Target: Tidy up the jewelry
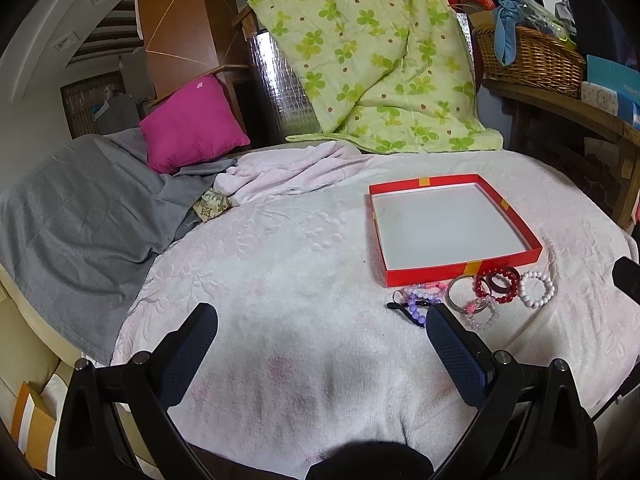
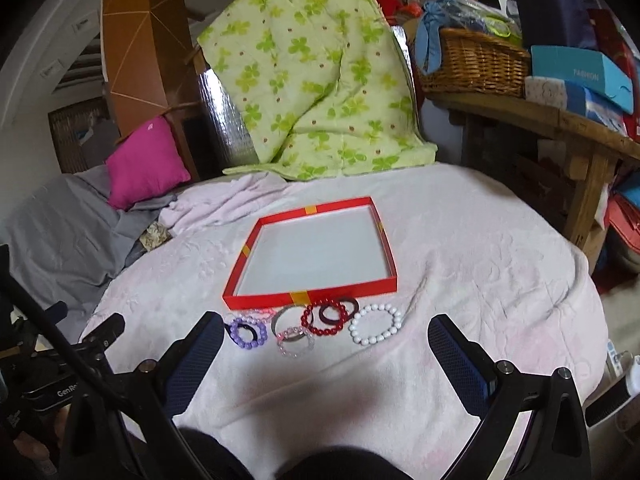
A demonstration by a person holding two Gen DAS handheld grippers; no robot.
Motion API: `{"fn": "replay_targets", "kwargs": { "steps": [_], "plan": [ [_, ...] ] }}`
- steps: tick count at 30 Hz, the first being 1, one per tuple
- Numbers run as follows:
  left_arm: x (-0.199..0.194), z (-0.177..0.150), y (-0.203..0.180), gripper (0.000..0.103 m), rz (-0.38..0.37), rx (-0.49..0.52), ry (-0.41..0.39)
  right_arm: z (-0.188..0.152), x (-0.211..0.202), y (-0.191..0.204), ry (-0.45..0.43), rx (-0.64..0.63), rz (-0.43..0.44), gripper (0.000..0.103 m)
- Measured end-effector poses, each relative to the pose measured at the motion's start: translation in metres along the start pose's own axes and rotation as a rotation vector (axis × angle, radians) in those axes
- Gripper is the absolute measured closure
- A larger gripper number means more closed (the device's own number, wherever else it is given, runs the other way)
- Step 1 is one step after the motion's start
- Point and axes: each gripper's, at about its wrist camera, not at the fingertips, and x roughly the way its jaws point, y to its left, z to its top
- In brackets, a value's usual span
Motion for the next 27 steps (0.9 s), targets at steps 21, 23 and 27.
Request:
{"fn": "replay_targets", "kwargs": {
  "steps": [21,23,27],
  "plan": [
    [0.024,-0.002,-0.005,0.0,-0.005,0.006,0.049,-0.003,0.029,-0.011,0.045,0.017,0.001,0.0],
    [0.029,-0.002,-0.006,0.0,-0.006,0.006,0.054,-0.003,0.033,-0.011,0.051,0.016,0.0,0.0],
    [0.037,-0.001,-0.007,0.0,-0.006,0.007,0.067,-0.002,0.042,-0.011,0.062,0.012,-0.001,0.0]
  ]
}}
